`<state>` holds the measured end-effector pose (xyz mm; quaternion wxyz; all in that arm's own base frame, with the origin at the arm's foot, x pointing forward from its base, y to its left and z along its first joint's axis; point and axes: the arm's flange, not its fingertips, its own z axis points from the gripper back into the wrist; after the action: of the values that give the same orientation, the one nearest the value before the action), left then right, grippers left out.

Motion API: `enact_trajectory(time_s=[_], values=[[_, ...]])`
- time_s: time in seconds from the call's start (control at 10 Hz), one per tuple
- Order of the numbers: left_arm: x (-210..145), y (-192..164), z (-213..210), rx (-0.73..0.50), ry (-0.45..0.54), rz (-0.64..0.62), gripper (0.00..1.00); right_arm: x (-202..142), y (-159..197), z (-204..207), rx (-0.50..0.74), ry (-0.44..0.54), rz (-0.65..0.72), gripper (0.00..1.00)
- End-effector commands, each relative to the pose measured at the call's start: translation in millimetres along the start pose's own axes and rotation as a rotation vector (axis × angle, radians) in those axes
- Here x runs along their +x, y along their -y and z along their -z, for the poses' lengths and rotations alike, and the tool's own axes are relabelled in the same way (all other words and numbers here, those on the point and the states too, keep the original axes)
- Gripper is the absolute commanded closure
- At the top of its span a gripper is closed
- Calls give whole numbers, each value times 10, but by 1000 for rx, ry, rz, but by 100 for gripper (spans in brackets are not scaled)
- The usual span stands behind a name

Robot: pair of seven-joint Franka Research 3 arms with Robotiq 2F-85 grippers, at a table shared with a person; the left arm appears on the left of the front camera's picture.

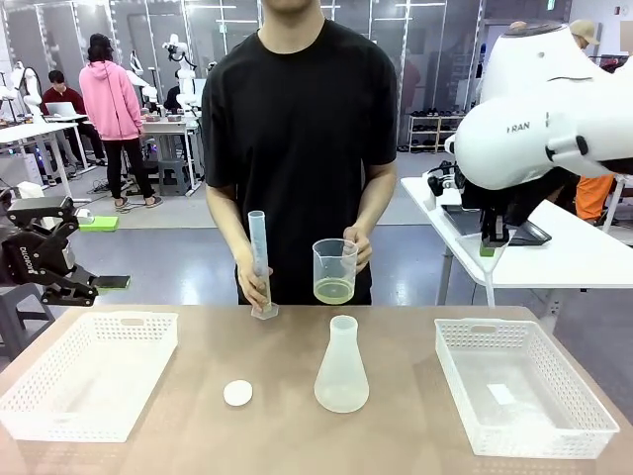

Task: Prepare the solutions needed for the experiment.
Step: Pick up the Plastic Funnel and insert it into the Big flask.

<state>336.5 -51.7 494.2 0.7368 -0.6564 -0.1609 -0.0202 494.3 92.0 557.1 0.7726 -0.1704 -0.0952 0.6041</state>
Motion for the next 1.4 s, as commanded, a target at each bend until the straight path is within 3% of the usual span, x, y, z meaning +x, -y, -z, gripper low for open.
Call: enact_trajectory(time_s=[0.0,0.1,0.2,0.6,0.7,0.9,1.3], values=[[9,18,24,-22,6,-1,0,-25,-220,-38,-116,-14,40,100],[9,18,24,-22,6,-1,0,-47,-240,-82,-131,-9,67,100],[9,18,24,-22,6,-1,0,-7,-64,-82,-51,2,8,100],[9,18,24,-22,6,-1,0,-7,-64,-82,-51,2,8,100],[9,18,24,-22,6,-1,0,-14,-125,-49,-63,1,18,94],[9,18,24,-22,6,-1,0,391,-386,-192,-183,158,-321,94],[9,18,24,-22,6,-1,0,948,-932,-571,-310,387,-632,94]])
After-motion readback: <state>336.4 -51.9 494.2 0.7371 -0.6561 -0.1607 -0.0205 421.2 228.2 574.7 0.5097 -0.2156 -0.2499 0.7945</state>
